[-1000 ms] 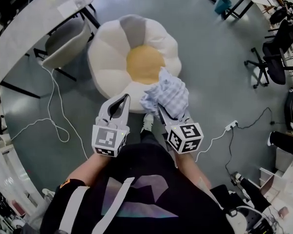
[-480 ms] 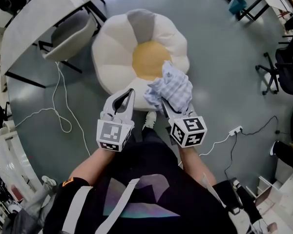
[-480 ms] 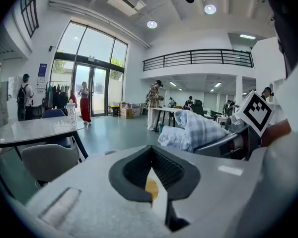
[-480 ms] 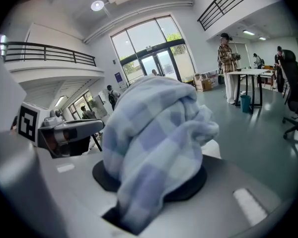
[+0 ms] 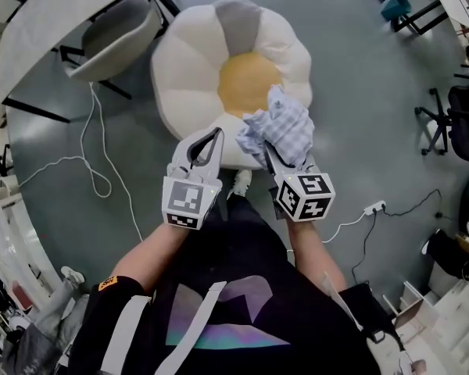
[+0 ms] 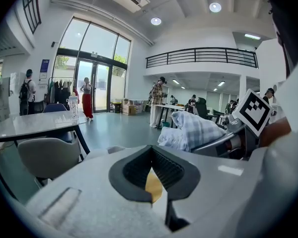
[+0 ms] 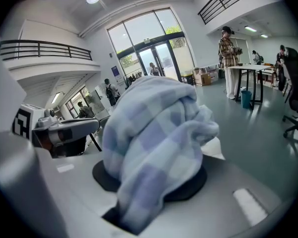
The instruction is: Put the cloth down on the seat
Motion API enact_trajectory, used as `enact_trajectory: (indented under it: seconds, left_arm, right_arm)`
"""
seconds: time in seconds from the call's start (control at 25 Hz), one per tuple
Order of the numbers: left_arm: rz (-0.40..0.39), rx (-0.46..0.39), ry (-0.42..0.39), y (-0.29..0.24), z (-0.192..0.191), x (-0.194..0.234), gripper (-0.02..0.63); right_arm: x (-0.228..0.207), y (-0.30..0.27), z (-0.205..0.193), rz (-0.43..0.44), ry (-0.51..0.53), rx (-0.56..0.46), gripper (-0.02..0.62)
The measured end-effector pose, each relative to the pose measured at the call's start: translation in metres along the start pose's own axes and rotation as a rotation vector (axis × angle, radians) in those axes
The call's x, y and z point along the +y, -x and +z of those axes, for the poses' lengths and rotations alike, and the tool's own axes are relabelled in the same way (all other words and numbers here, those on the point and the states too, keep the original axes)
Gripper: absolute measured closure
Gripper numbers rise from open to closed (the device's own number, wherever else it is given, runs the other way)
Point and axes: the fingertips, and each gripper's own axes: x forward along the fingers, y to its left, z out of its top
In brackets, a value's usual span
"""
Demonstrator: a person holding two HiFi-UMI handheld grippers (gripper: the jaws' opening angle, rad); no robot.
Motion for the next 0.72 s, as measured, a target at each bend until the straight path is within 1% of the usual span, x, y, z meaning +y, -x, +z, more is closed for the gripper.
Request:
enact_trajectory:
  seconds: [0.24,0.72]
  left_arm:
    - [-0.013,0.040,0.021,-0.033,-0.020,0.028,0.607]
    - [-0.028,0.146,0.043,-0.097,-0.074,0.057,0.607]
  right_arm:
    - [-0.005,-0.042,-0.001,-0.020,-0.005,0.043,0.434]
    - [-0.035,-0.109,-0.022,-0.052,-0.045,0.137,0.433]
